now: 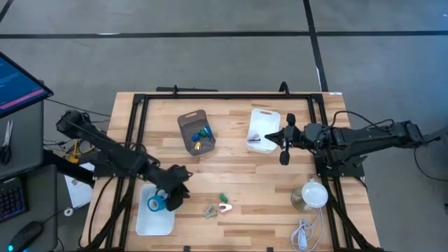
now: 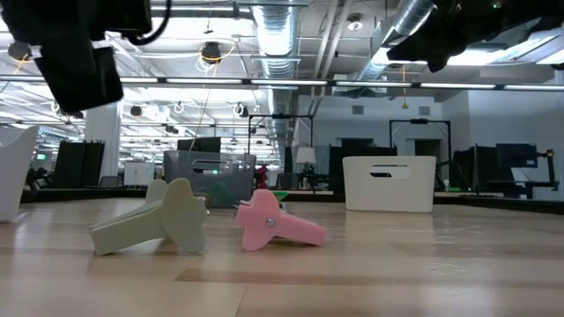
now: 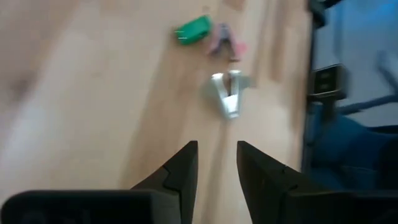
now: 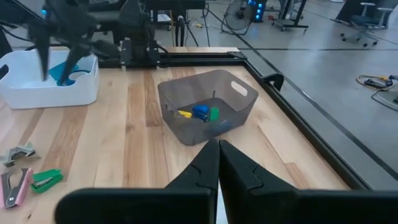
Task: Pick and place Stapler, Stapler remover, tape
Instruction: Put the gray stapler remover into the top white bin
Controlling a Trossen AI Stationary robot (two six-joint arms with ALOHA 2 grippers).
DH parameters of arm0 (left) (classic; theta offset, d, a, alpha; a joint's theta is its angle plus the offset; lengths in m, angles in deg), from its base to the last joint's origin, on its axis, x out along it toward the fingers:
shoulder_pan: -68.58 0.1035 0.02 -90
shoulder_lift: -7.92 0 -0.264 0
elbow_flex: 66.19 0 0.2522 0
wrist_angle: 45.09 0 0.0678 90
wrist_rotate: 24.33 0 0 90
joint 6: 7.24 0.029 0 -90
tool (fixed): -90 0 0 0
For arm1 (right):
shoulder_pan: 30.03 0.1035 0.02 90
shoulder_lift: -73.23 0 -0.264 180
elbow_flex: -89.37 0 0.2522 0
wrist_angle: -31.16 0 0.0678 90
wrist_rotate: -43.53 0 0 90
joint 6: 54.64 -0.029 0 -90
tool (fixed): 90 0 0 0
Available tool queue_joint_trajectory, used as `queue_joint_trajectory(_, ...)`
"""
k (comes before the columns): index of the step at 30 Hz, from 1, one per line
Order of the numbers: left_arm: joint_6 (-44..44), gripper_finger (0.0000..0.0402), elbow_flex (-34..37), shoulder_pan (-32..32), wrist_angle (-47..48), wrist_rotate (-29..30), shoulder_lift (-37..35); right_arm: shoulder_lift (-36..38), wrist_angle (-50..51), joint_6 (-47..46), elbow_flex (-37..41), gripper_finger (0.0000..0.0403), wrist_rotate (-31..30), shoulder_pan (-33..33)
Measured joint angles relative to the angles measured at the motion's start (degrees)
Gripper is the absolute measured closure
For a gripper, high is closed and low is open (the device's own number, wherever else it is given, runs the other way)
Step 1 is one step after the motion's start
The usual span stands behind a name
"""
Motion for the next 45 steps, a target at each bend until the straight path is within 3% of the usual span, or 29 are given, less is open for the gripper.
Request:
queue_joint_trajectory(7, 0.52, 0.029, -0.02, 3.94, -17.89, -8.94, 8.88, 0.02, 3.57, -0.12, -0.02, 0.0403, 0.02, 0.01)
queue_joint_trajectory(11, -3.31, 0.0291, -1.0, 5.0, -19.85, -9.97, 12.88, 0.0, 5.35, -0.89, -0.02, 0.0403, 0.02, 0.08)
queue_joint_trajectory(16, -2.82, 0.0316, -7.12, 5.0, -19.83, -9.87, 15.17, 0.0, 7.12, -0.87, -0.02, 0.0403, -0.02, 0.1)
queue_joint_trajectory(19, -1.04, 0.0341, -11.56, 5.03, -15.27, -9.57, 14.69, 0.0, 7.76, -0.87, -0.02, 0.0403, -0.02, 0.1)
queue_joint_trajectory(25, -2.46, 0.0396, -19.95, 3.97, 4.19, -1.55, 15.46, 0.01, 8.46, -0.62, -0.02, 0.0403, -0.02, 0.1)
queue_joint_trajectory(34, -3.94, 0.0399, -26.34, 3.34, 5.62, -1.58, 22.99, 0.0, 9.98, -0.44, -0.02, 0.0403, -0.04, 0.1)
queue_joint_trajectory(40, -4.78, 0.04, -31.69, 3.34, 15.7, -2.31, 28.43, 0.0, 10.19, -0.44, -0.02, 0.0403, -0.07, 0.1)
queue_joint_trajectory(45, -8.73, 0.04, -32.04, 3.32, 17.68, -2.33, 30.53, 0.0, 10.78, -0.44, -0.02, 0.0403, -0.07, 0.1)
